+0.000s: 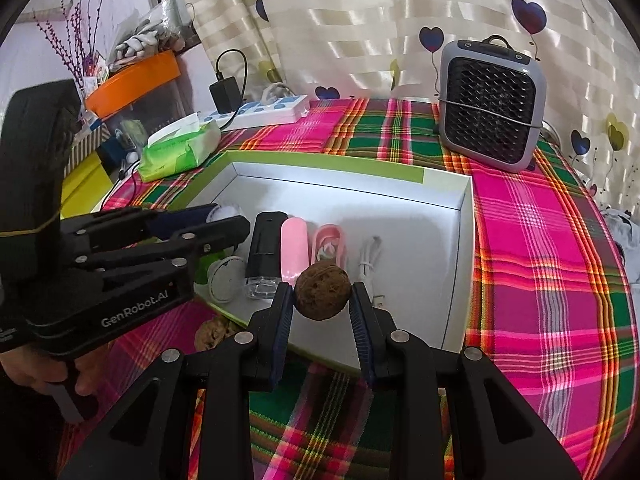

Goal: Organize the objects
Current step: 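Carry the cup into the box with the left gripper while the right gripper lowers the walnut inside, then open both grippers to release cup and walnut, then withdraw from the box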

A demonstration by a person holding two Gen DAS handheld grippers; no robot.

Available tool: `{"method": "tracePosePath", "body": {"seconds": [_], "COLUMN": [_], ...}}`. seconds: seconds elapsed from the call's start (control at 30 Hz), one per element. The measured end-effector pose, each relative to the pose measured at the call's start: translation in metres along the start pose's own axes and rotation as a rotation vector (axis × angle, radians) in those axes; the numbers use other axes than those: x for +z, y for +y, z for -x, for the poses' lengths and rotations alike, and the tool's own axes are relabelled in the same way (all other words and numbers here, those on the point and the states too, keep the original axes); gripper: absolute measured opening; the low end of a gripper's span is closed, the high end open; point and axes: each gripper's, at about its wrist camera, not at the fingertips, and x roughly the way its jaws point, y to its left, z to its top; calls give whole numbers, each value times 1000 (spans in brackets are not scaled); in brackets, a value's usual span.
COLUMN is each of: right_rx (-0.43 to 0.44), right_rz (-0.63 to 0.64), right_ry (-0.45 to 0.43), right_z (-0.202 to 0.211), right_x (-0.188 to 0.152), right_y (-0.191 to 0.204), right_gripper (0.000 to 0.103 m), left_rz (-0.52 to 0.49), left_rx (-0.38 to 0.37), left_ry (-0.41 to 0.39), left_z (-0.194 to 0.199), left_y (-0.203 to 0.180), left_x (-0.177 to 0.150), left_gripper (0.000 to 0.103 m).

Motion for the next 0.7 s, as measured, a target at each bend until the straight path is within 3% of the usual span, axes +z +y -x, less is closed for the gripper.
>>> {"method": "tracePosePath", "body": {"seconds": [0.7], "right_rx": [-5], "right_rz": [25], "right_ry": [-96], "right_z": [19], "right_x": [-1], "right_y": [5], "right_gripper": [32], "left_rz": [23], "left_rx": [-13], "left_ry": [-3], "left_z": [9], "left_y": [1], "left_x": [-5], "left_gripper": [26]}}
